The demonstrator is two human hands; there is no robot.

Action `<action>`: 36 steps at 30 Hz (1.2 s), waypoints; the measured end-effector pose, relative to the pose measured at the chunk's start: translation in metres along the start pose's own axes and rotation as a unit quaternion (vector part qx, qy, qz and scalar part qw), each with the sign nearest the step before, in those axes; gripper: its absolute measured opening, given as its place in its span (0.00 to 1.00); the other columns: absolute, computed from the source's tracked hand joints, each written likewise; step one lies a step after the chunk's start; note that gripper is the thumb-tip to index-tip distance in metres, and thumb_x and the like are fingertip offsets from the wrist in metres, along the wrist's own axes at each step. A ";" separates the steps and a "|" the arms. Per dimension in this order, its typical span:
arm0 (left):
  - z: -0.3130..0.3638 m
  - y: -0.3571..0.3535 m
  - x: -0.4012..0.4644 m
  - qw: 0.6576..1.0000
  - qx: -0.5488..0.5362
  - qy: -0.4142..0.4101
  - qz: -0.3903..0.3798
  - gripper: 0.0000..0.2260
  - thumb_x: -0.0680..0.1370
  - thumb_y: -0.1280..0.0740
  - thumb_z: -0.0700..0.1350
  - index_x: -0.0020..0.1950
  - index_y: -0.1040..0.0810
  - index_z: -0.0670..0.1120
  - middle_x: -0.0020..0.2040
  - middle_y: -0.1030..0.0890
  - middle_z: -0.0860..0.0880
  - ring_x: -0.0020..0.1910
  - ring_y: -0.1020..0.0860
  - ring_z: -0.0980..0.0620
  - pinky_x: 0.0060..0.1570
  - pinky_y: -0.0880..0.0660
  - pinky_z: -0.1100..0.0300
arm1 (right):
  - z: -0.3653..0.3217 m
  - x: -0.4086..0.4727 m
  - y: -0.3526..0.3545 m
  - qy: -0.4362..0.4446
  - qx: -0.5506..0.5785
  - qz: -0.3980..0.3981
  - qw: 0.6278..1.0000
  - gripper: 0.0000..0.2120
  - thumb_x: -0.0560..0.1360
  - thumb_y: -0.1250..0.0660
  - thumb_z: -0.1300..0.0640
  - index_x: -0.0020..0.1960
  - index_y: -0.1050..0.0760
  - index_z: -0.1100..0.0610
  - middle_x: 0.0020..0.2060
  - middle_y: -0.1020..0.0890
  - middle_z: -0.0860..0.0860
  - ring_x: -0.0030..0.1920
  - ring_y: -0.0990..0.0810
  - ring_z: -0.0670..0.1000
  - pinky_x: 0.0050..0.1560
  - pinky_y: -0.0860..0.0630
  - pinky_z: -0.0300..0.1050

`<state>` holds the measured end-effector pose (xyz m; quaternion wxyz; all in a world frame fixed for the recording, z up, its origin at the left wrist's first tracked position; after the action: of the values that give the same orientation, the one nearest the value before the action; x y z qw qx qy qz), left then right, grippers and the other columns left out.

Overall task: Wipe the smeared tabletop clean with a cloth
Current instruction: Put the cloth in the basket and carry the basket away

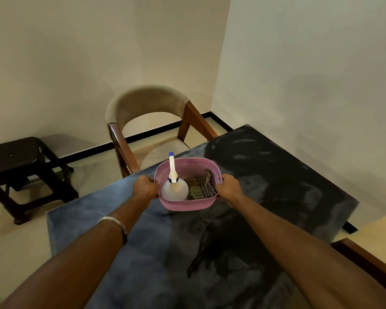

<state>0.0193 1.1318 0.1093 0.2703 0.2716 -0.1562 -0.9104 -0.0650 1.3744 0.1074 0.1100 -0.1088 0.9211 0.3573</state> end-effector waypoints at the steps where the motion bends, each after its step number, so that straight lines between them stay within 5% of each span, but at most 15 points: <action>1: -0.002 0.004 -0.009 1.000 -0.004 0.001 0.000 0.02 0.77 0.31 0.36 0.44 0.21 0.39 0.46 0.18 0.38 0.44 0.17 0.42 0.47 0.18 0.46 | 0.000 -0.011 0.001 0.001 -0.001 0.002 1.000 0.07 0.80 0.36 0.61 0.53 0.20 0.62 0.48 0.17 0.59 0.48 0.17 0.56 0.50 0.17 0.55; 20: -0.080 0.107 -0.183 1.000 -0.006 0.012 -0.005 0.03 0.77 0.31 0.35 0.47 0.22 0.36 0.49 0.19 0.37 0.44 0.17 0.41 0.46 0.18 0.47 | 0.005 -0.226 -0.019 -0.018 0.064 -0.031 0.997 0.08 0.78 0.33 0.64 0.57 0.24 0.62 0.51 0.18 0.58 0.48 0.16 0.57 0.44 0.16 0.56; 36: -0.143 0.244 -0.195 0.997 -0.067 0.027 -0.024 0.09 0.76 0.31 0.35 0.55 0.23 0.32 0.54 0.20 0.34 0.52 0.19 0.38 0.50 0.19 0.45 | -0.078 -0.283 -0.113 0.020 0.056 -0.038 0.998 0.06 0.78 0.33 0.64 0.47 0.25 0.55 0.47 0.18 0.57 0.43 0.15 0.55 0.39 0.15 0.55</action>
<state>0.3394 1.0282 0.1796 0.2698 0.2810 -0.0804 -0.9175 0.2264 1.2742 0.1708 0.1110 -0.1450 0.9367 0.2988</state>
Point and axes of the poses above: each hand's wrist, its own x-axis towards the middle knuckle, its own y-axis out of the back of the hand, z = x × y, the point moved 1 cm from there along x, towards the middle knuckle
